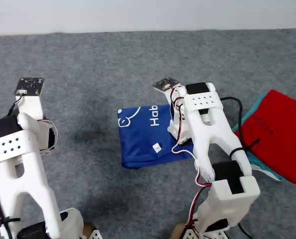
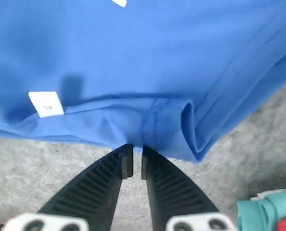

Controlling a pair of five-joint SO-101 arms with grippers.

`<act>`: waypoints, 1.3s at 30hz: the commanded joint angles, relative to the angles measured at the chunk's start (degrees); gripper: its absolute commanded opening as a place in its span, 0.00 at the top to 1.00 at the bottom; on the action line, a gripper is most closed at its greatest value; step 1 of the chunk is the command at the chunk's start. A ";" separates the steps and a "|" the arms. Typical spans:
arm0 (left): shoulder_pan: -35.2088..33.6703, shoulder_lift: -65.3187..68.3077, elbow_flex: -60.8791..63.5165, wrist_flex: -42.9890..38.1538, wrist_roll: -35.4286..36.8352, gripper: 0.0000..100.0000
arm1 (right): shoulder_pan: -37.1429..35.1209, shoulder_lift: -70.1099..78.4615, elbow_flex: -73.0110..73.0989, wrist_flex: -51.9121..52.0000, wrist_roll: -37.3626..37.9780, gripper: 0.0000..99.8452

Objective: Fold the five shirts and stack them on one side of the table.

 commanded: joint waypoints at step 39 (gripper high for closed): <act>0.09 -1.85 -0.66 -1.67 -0.70 1.00 | -1.63 4.53 -1.32 -3.12 -0.53 0.99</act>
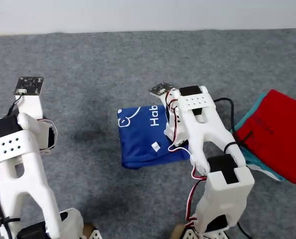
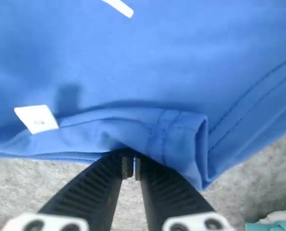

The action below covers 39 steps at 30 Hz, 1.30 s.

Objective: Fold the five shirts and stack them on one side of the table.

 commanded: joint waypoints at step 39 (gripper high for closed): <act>-7.74 -1.85 -4.44 -1.49 -0.26 1.00 | -30.02 4.09 -6.24 1.45 0.62 0.98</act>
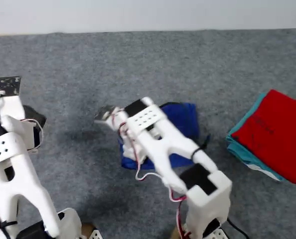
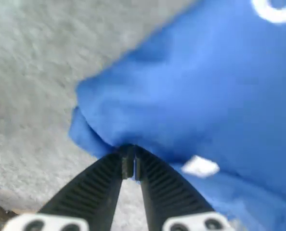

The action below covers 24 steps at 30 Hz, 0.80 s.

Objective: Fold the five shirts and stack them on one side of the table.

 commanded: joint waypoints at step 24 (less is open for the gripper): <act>-0.44 -1.85 -1.89 0.18 0.70 1.00 | 10.07 -6.11 -2.73 1.71 0.26 0.98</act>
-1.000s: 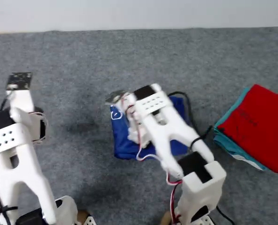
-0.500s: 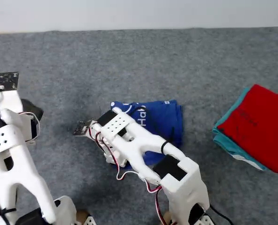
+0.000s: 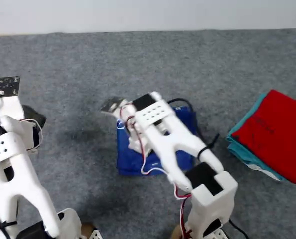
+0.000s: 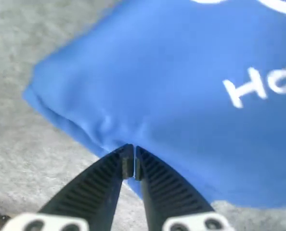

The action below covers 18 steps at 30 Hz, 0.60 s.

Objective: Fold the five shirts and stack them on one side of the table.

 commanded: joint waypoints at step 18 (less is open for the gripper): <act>-0.09 -1.85 -1.98 0.18 1.32 1.00 | 10.07 -6.64 6.68 -0.40 0.18 0.98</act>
